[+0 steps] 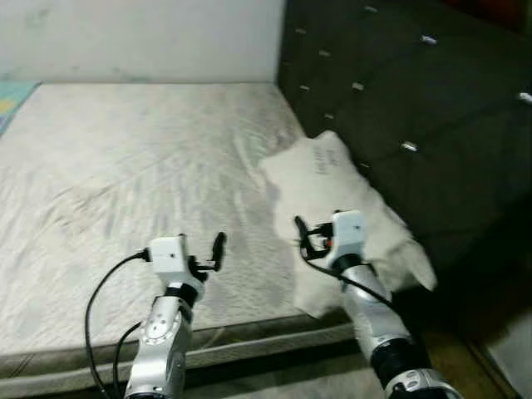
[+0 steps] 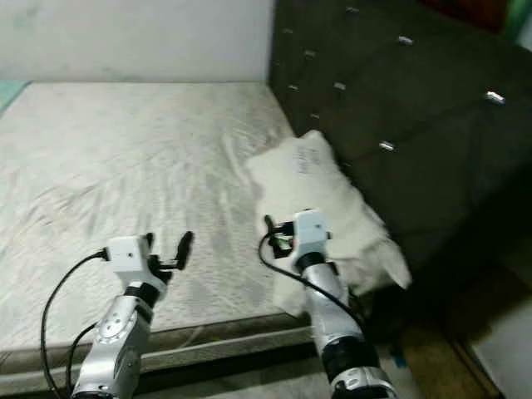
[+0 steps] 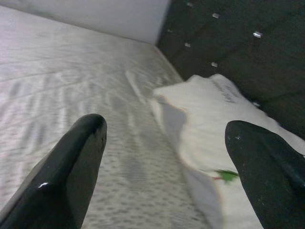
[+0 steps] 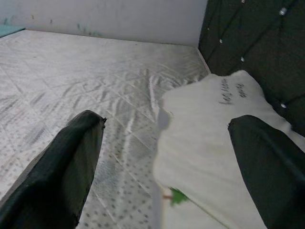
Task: Clean up the room
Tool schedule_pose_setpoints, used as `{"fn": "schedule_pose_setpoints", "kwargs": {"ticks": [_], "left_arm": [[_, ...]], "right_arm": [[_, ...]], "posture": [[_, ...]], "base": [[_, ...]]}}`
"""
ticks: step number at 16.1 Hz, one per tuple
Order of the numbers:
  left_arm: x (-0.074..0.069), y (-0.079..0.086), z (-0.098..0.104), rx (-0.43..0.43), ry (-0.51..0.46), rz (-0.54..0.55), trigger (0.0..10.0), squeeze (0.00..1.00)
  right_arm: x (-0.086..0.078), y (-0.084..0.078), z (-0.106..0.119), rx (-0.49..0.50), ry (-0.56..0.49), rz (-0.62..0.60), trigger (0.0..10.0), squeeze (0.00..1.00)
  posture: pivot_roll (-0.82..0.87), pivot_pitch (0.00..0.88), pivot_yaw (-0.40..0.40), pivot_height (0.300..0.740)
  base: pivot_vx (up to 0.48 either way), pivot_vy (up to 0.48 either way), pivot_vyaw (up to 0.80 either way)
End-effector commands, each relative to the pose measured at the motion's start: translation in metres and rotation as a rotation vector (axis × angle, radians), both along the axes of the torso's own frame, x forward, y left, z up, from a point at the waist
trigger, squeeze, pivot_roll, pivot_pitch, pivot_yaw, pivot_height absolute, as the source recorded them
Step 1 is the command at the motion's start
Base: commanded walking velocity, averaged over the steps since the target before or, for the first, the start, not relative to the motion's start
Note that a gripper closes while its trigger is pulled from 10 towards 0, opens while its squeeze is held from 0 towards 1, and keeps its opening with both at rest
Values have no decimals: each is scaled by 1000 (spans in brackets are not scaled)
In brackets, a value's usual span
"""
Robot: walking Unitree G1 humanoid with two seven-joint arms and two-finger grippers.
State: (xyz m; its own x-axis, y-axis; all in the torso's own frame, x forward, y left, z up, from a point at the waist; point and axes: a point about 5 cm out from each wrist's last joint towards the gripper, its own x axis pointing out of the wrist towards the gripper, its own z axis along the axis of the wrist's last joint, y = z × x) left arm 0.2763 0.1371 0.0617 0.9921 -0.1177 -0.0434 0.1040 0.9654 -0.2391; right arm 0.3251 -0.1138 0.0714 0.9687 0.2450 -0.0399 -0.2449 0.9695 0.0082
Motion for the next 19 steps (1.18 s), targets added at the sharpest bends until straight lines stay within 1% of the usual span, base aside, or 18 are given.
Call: {"fn": "schedule_pose_setpoints", "kwargs": {"ticks": [1, 5, 10, 15, 19], "left_arm": [[1, 3, 3, 5, -10, 11, 10000, 0], [1, 3, 2, 6, -8, 11, 10000, 0], [6, 2, 5, 5, -17, 14, 10000, 0], [6, 5, 6, 8, -21, 25, 10000, 0], [5, 3, 6, 4, -21, 22, 10000, 0]], "right_arm": [[-1, 5, -2, 2, 7, 15, 10000, 0], [-2, 6, -3, -4, 8, 18, 10000, 0], [0, 5, -1, -29, 1, 17, 10000, 0], [-3, 8, -3, -36, 1, 28, 10000, 0], [-3, 8, -3, -43, 4, 31, 10000, 0]], "posture": [[-31, 0, -31, 740], [-33, 0, -31, 740], [-50, 0, -28, 740], [-45, 0, -30, 740], [-47, 0, -27, 740]], "base": [[0, 300, 0], [0, 299, 0], [0, 305, 0], [0, 310, 0], [0, 318, 0]]}}
